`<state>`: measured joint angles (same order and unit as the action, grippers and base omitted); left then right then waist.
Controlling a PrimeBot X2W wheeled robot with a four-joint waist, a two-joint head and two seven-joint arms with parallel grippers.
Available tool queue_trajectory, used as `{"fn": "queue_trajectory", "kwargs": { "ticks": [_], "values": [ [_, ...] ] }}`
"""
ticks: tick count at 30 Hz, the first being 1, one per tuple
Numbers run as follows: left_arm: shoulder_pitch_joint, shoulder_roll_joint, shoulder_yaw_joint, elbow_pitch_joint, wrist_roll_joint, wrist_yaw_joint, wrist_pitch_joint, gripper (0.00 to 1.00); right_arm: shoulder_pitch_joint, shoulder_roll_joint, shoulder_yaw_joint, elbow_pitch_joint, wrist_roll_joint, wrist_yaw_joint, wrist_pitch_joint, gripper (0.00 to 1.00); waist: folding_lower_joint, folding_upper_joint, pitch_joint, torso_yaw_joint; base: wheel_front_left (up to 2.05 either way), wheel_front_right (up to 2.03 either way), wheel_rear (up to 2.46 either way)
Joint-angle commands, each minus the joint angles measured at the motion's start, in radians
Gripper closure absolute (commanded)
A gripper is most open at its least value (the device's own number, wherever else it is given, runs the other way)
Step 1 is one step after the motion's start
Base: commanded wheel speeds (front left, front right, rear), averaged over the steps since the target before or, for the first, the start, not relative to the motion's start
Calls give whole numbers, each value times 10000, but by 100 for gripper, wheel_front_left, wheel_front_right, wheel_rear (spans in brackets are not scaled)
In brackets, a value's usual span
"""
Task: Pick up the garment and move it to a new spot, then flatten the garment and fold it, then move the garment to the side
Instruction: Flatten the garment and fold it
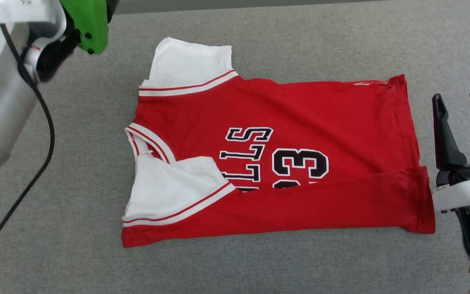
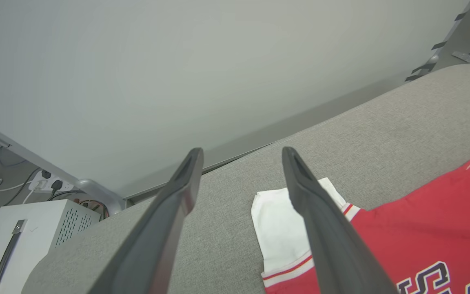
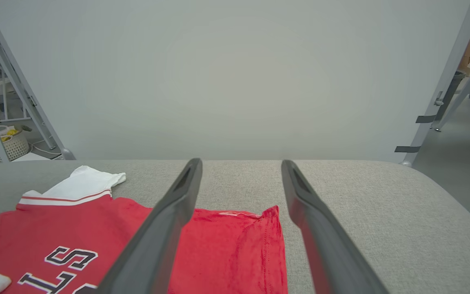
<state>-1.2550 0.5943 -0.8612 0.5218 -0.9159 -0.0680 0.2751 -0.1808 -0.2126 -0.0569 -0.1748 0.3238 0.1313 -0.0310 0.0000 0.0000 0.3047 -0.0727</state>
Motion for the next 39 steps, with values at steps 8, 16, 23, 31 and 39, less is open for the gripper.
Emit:
{"fn": "queue_trajectory", "kwargs": {
  "ticks": [8, 16, 23, 31, 39],
  "values": [
    [-2432, -678, -528, 1447, -682, -502, 3518, 0, -757, 169, 252, -998, -87, -6, -26, 0, 0, 0, 2394, -1135, 0, 0, 0],
    [-3266, -717, -1213, 2348, -864, -596, 5696, 0, -1363, 174, 557, -1083, 1, -6, -95, 0, 0, 0, 3300, -1479, 0, 0, 0],
    [-3006, -494, -1834, 2904, -630, -620, 5861, 0, -1637, 91, 676, -861, 57, -6, -252, 0, 0, 0, 3618, -1638, 0, 0, 0],
    [-2505, -363, -2418, 2881, -867, -625, 6001, 100, -1741, -42, 555, -715, 198, -6, -337, 0, 0, 0, 3468, -1501, 0, 0, 0],
    [-2326, -448, -2441, 2367, -1143, -626, 4605, 100, -2581, -745, 131, -556, 72, -6, -197, 0, 0, 0, 2590, -944, 0, 0, 0]
  ]
}}
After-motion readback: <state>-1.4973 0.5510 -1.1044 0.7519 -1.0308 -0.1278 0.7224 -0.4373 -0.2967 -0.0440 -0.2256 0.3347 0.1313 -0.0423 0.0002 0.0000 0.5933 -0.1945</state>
